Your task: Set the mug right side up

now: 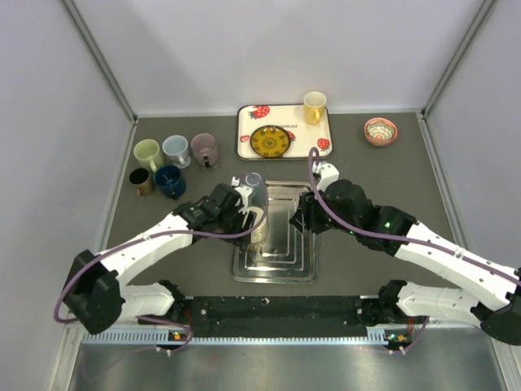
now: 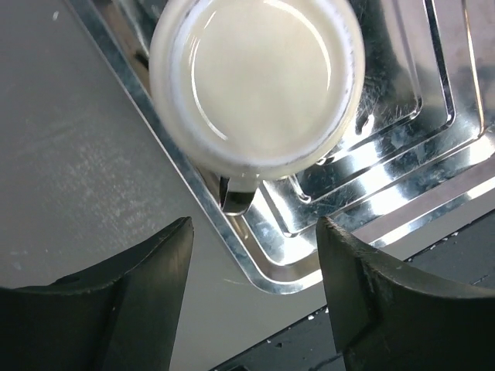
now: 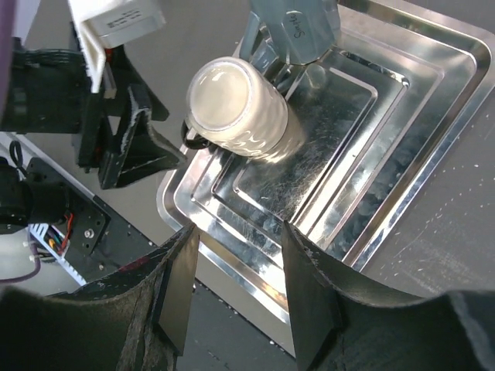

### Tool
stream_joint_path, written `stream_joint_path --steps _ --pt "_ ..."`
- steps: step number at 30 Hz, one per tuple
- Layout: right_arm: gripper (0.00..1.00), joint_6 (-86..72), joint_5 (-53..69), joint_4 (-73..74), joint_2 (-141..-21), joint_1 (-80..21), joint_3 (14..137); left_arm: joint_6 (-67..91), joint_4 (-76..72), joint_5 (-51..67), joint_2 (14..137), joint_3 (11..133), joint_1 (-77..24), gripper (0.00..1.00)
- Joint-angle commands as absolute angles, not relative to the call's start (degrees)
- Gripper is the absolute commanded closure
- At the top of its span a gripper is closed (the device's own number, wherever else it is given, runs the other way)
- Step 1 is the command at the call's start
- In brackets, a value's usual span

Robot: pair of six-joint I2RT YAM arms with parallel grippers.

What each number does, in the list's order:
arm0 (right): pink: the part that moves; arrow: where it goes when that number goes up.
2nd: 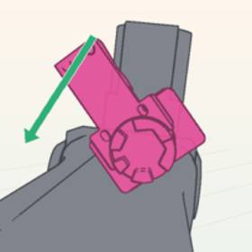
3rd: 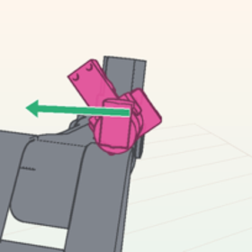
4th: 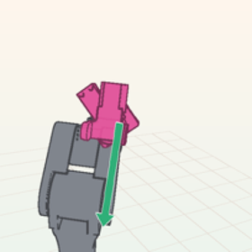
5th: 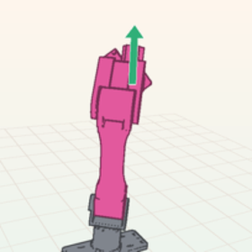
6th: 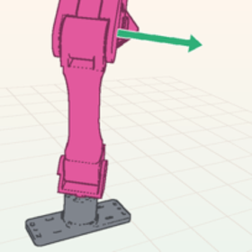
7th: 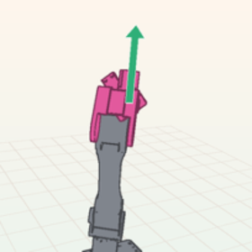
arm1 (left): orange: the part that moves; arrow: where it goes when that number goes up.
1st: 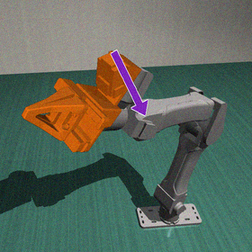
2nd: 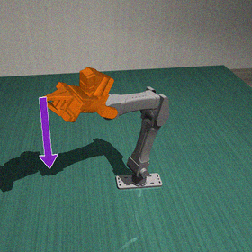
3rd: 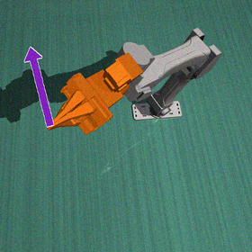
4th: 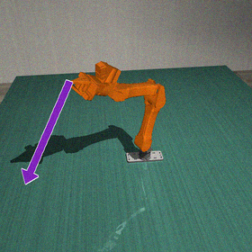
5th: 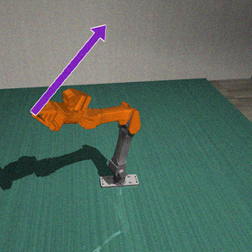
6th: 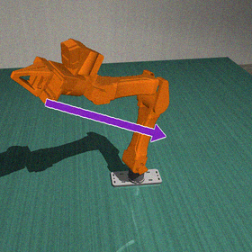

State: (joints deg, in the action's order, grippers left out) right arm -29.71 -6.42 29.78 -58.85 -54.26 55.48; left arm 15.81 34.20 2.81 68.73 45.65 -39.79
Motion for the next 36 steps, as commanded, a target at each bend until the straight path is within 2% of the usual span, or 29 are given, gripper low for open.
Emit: stream_joint_path --steps 1,21,25,33,36 --pt "0.53 -27.95 -7.56 29.27 -57.30 -54.49 54.58 10.91 32.70 5.27 72.76 49.57 -39.81 0.32" --pt "0.53 -27.42 -8.79 29.80 -56.78 -54.49 53.61 8.53 33.66 3.08 80.59 54.14 -39.55 0.52" --pt "0.53 -27.69 -8.88 29.80 -56.34 -54.49 53.18 8.53 33.31 3.43 81.04 53.79 -39.46 0.64" --pt "0.53 -28.30 -8.96 29.79 -55.90 -54.58 52.65 8.70 32.96 3.43 81.65 52.65 -39.46 0.73" --pt "0.53 -28.56 -8.79 29.88 -55.81 -54.49 52.47 8.79 32.70 3.34 82.00 52.47 -39.46 0.91"
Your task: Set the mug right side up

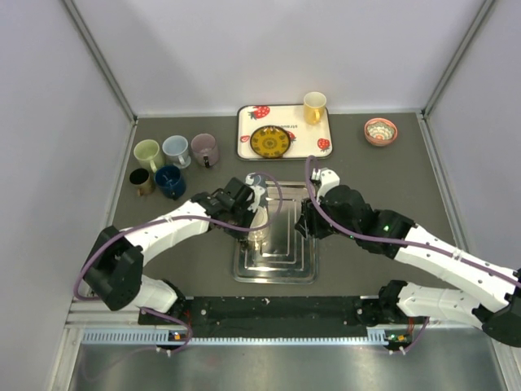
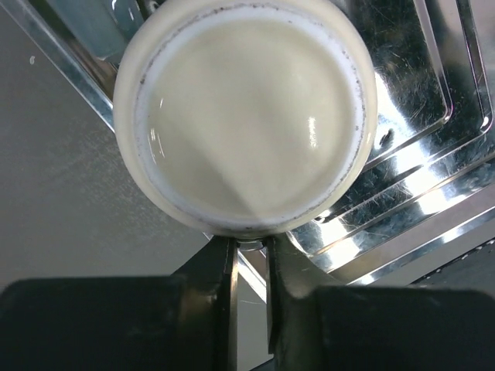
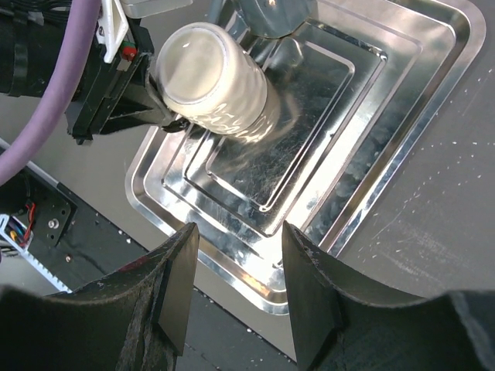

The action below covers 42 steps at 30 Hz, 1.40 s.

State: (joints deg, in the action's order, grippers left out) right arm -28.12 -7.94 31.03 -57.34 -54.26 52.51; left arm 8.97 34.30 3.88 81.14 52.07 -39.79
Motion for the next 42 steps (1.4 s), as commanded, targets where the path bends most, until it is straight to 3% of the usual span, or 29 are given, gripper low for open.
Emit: stream_joint_path --steps 1,21,28,32,42 --pt "0.53 -28.74 -8.79 29.80 -55.72 -54.58 52.38 8.88 32.70 3.17 82.00 52.38 -39.55 1.00" --pt "0.53 -31.20 -6.68 29.01 -52.30 -54.49 51.60 16.43 37.37 9.22 56.70 58.27 -40.69 1.00" --pt "0.49 -35.58 -3.09 21.20 -41.32 -54.49 45.18 29.16 13.23 15.90 46.42 49.68 -40.61 1.00" --pt "0.45 -39.10 0.87 13.83 -34.81 -54.49 39.65 40.57 -9.42 19.24 41.41 40.46 -40.61 1.00" --pt "0.40 -46.32 9.75 -7.27 -31.20 -54.49 31.12 56.51 -38.39 24.34 41.92 32.26 -40.61 1.00"
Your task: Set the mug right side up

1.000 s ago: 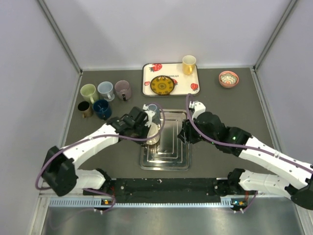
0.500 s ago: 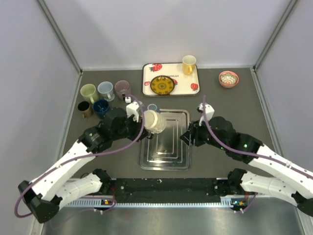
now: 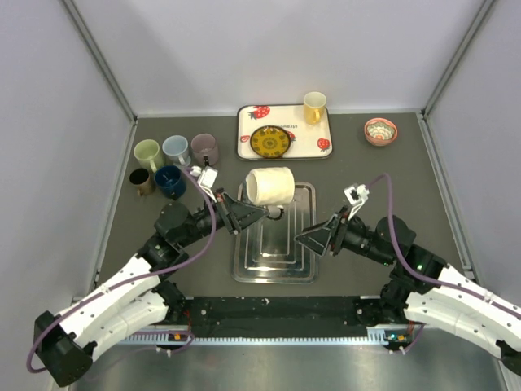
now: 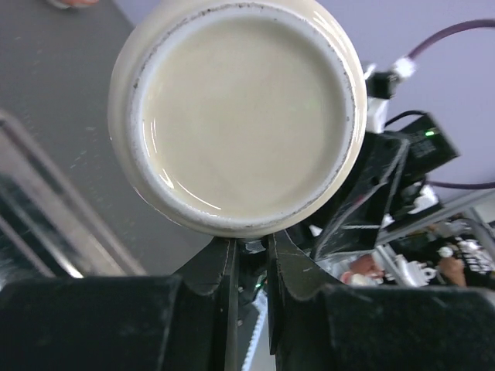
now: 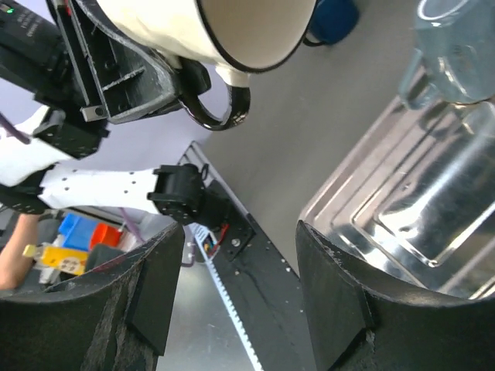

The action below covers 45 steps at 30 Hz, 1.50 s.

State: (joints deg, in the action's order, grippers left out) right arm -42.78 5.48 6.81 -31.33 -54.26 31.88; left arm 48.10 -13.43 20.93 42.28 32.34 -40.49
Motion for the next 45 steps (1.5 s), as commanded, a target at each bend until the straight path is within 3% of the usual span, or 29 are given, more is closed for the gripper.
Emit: stream_joint_path --steps 1,14,27,36,45 --pt "0.40 -46.67 10.02 -8.16 -31.38 -54.41 31.03 57.04 -39.89 24.78 42.10 32.26 -40.61 1.00" --pt "0.32 -51.50 19.50 -21.70 -36.82 -47.55 32.43 60.11 -42.01 29.79 43.51 31.91 -40.69 1.00" --pt "0.33 -48.87 28.56 -18.55 -46.76 -47.46 41.83 60.82 -41.57 33.05 44.74 31.46 -40.96 1.00" --pt "0.42 -49.30 28.65 -19.77 -50.01 -47.37 43.50 61.35 -42.10 34.10 44.91 30.94 -41.57 1.00" --pt "0.64 -51.94 27.95 -23.73 -51.24 -46.50 43.42 61.26 -42.10 34.54 44.56 30.15 -41.92 1.00"
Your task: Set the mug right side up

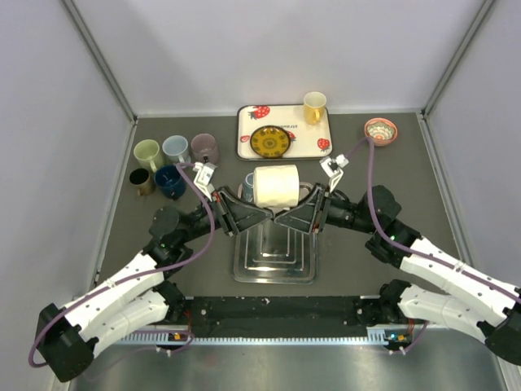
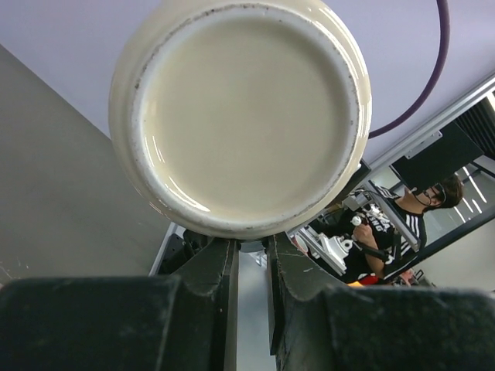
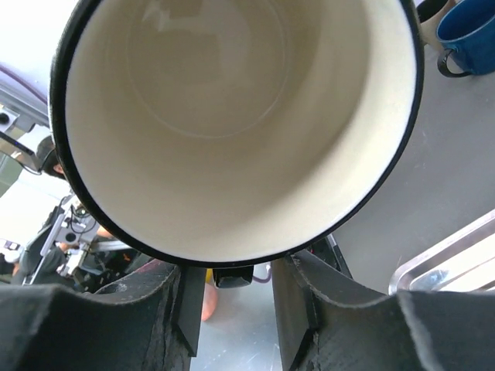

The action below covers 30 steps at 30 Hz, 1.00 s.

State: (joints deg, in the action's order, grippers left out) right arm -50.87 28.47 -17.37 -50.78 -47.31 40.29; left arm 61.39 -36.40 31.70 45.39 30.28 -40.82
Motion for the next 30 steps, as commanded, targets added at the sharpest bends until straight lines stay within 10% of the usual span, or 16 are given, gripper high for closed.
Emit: stream_joint_path --steps 1,15,21,30 --pt "0.65 -52.55 27.78 -24.51 -51.33 -46.41 43.24 61.17 -42.10 34.54 44.47 29.89 -41.92 1.00" --pt "1.00 -56.52 29.27 -31.38 -53.70 -45.53 42.63 59.51 -38.77 32.71 43.42 28.83 -41.92 1.00" --pt "1.00 -52.13 27.78 -24.71 -51.51 -45.53 44.47 57.75 -36.31 26.56 40.26 27.33 -41.84 0.66" --pt "1.00 -48.43 26.98 -17.94 -49.92 -45.53 46.49 48.26 -18.49 15.04 32.70 31.02 -41.75 0.54"
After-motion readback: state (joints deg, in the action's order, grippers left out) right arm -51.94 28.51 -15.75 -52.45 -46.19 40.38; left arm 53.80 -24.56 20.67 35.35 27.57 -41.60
